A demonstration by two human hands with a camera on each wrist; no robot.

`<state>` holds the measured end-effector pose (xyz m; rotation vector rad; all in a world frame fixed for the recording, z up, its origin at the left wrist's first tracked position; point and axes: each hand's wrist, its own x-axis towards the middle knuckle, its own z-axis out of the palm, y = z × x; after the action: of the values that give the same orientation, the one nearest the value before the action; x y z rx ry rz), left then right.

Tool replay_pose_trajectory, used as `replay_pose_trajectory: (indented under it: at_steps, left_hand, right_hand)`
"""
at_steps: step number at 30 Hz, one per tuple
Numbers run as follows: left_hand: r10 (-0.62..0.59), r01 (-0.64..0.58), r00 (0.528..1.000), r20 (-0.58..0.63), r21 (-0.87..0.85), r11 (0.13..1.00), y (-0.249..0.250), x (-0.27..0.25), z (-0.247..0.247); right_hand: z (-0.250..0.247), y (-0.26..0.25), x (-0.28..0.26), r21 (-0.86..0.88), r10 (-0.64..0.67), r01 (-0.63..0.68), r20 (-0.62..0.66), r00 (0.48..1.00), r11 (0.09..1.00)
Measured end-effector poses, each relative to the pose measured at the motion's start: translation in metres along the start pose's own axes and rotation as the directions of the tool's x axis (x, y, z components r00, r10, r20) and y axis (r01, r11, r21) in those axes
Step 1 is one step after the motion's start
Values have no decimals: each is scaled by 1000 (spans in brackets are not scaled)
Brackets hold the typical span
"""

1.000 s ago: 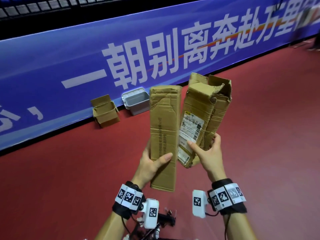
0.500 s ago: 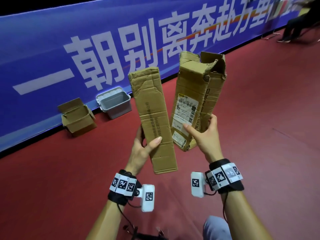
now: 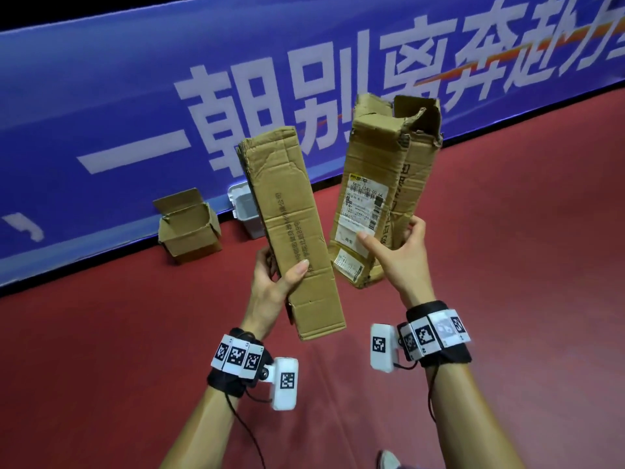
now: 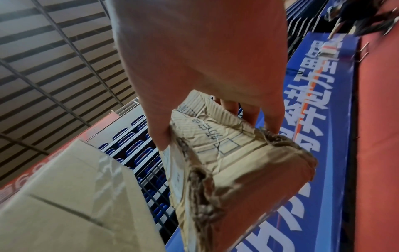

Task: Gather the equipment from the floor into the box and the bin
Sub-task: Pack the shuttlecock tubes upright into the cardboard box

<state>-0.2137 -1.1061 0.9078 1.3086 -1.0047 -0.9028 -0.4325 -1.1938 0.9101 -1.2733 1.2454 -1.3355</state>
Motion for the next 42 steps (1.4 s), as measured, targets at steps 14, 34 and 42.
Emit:
replay_pose_trajectory:
  at_steps: [14, 34, 42]
  left_hand:
    - [-3, 19, 908, -418, 33, 999, -28, 188, -161]
    - [52, 11, 942, -333, 187, 982, -59, 584, -445]
    - [92, 107, 856, -509, 347, 932, -76, 768, -560]
  right_hand:
    - [272, 41, 181, -43, 54, -41, 352, 934, 998]
    - [721, 51, 407, -113, 63, -4, 520, 852, 994]
    - [909, 46, 545, -1, -9, 13, 679, 734, 1000]
